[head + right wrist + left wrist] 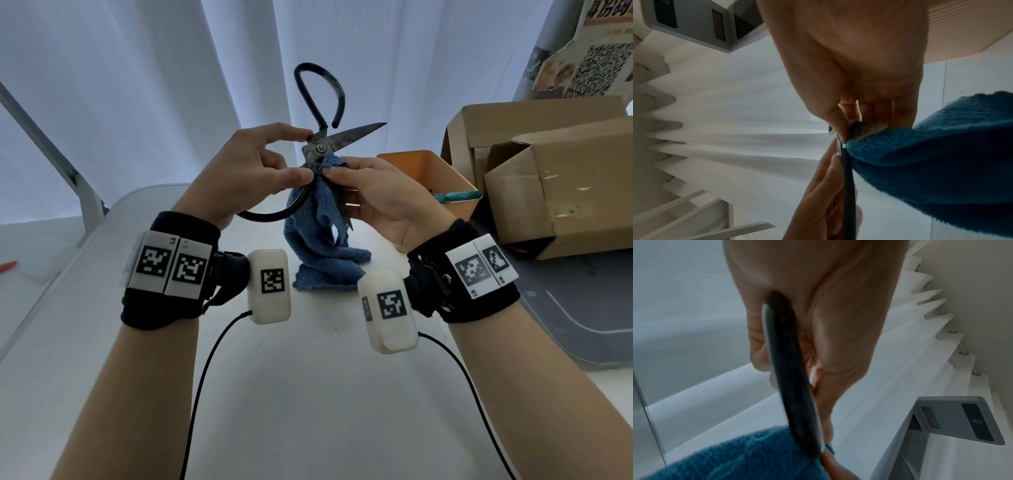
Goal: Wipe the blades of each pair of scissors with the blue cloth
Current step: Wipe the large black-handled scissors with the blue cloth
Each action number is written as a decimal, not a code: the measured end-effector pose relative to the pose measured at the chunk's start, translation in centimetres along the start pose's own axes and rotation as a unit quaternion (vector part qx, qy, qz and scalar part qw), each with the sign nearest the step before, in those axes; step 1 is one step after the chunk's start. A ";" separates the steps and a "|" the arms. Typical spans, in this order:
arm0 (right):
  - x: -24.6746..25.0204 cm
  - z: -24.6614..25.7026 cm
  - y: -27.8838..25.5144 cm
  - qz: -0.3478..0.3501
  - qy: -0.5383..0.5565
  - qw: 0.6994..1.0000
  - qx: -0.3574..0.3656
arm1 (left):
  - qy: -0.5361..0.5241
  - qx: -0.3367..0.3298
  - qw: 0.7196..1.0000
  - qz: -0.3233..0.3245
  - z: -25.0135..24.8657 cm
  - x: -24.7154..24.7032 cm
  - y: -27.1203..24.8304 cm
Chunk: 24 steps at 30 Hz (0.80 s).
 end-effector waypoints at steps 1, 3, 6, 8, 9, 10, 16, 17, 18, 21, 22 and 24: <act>0.0 0.0 0.0 0.003 0.002 1.000 -0.002 | 0.000 0.001 1.000 0.000 0.0 0.1 0.0; -0.1 -0.1 -0.1 0.005 0.004 1.000 -0.004 | 0.001 0.002 1.000 0.000 0.0 0.1 -0.1; -0.2 -0.2 -0.1 -0.004 0.009 1.000 0.001 | 0.005 0.001 1.000 0.003 -0.3 0.1 -0.1; -0.2 -0.2 -0.1 -0.014 0.019 1.000 0.009 | 0.005 0.000 1.000 0.004 -0.5 0.0 -0.2; -0.2 -0.2 -0.1 -0.018 0.023 0.999 0.014 | 0.005 0.000 1.000 0.004 -0.6 0.0 -0.2; -0.2 -0.1 -0.1 -0.021 0.025 0.999 0.019 | 0.005 0.000 1.000 0.002 -0.6 0.0 -0.2; -0.2 -0.3 0.1 0.009 0.030 0.999 0.009 | 0.014 0.015 1.000 -0.004 -0.3 0.2 -0.2; -0.1 -0.4 0.1 0.007 0.031 0.999 0.006 | 0.012 0.017 1.000 0.001 -0.3 0.1 -0.2; -0.1 -0.5 0.1 0.001 0.032 0.999 0.004 | 0.011 0.018 1.000 0.004 -0.3 -0.1 -0.2; -0.1 -0.5 0.2 -0.016 0.027 0.999 0.010 | 0.010 0.021 1.000 0.000 -0.4 -0.3 -0.1; -0.1 -0.5 0.2 -0.017 0.028 0.999 0.013 | 0.011 0.022 1.000 -0.004 -0.4 -0.2 -0.1; -0.2 -0.4 0.2 0.000 0.035 0.999 0.017 | 0.011 0.023 1.000 -0.014 -0.4 0.0 -0.1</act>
Point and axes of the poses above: each hand's wrist, its own y-axis towards the middle knuckle, its own x-axis out of the back of the hand, z = x × y, the point moved 7 cm from there along y, towards the middle knuckle, and after that the axes turned 7 degrees about z, right-handed, at the moved point
